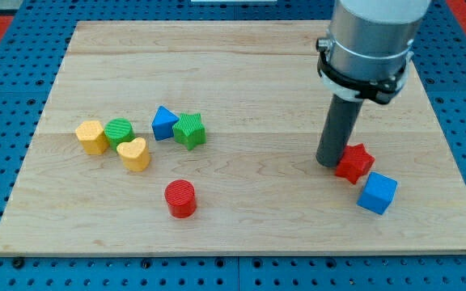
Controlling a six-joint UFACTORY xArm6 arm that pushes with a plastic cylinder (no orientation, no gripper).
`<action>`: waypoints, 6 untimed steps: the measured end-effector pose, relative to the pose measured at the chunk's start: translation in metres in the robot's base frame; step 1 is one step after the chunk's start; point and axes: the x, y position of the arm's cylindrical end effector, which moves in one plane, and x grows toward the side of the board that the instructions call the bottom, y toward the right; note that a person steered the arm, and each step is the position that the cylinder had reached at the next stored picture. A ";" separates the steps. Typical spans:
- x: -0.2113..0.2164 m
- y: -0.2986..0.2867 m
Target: Point at yellow heart
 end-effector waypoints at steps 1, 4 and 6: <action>-0.011 -0.042; 0.018 -0.240; 0.078 -0.226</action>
